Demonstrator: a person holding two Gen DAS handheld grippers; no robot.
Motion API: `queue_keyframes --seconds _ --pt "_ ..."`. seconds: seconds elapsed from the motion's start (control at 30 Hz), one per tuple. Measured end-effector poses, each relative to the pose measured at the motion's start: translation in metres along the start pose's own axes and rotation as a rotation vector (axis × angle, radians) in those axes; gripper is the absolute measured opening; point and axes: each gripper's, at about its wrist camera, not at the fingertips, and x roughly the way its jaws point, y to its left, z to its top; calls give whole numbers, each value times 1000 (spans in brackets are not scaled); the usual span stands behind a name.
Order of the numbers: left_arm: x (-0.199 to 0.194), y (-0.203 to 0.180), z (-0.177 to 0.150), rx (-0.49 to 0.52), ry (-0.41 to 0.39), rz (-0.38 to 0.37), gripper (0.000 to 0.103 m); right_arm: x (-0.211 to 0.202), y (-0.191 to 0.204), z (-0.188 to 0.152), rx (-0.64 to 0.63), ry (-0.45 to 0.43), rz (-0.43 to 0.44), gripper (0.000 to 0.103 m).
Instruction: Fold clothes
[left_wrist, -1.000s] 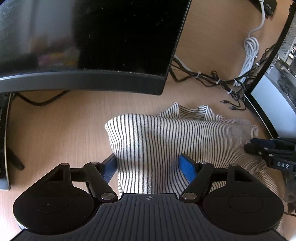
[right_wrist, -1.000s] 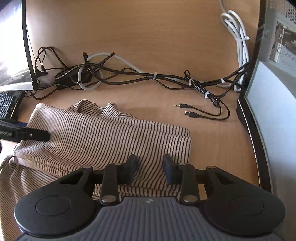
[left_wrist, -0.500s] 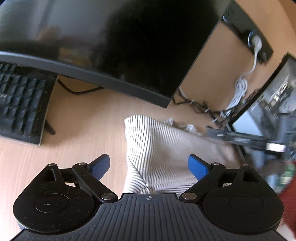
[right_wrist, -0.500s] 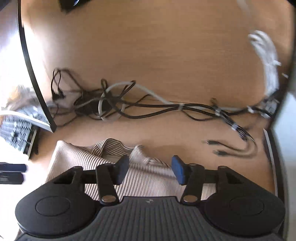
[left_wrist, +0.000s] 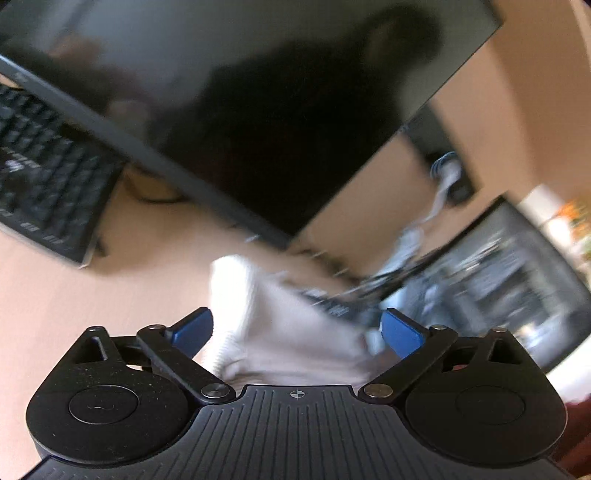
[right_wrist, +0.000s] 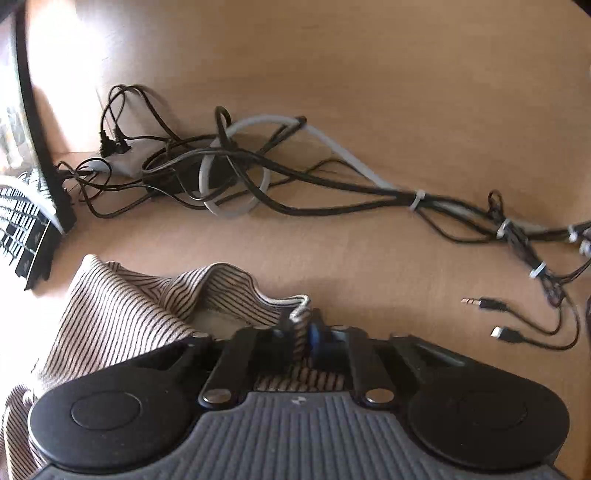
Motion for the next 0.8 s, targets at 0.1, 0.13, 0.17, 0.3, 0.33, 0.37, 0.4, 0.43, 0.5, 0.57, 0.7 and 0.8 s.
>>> queue_keyframes --seconds 0.1,0.13,0.17,0.3,0.33,0.37,0.4,0.43,0.5,0.57,0.7,0.8 --pt "-7 -3 9 1 -28 -47 103 -53 13 3 -13 -101 37 5" --pt "-8 -4 12 8 -28 -51 103 -76 20 2 -23 -132 58 5" --pt "-9 -5 15 17 -23 -51 103 -99 27 -3 -28 -152 77 5" --pt "-18 -10 25 55 0 -67 103 -173 58 -49 -29 -154 120 5" --pt "-21 -11 27 65 8 -78 103 -184 65 -63 -20 -136 127 5" --pt "-23 -13 28 74 21 -90 103 -190 73 -80 -13 -104 129 5" --pt "-26 -14 28 80 35 -100 103 -194 82 -98 -8 -69 130 5" --pt "-28 -15 27 86 51 -111 103 -195 90 -115 -6 -35 125 5" --pt "-30 -16 24 88 89 -140 103 -193 105 -146 -3 37 110 5" --pt "-31 -19 19 96 136 -163 103 -195 118 -167 0 81 104 5" --pt "-32 -22 0 129 261 -145 103 -228 115 -184 58 77 121 18" --pt "-19 -18 -18 144 337 -72 103 -253 88 -179 199 -1 64 69"
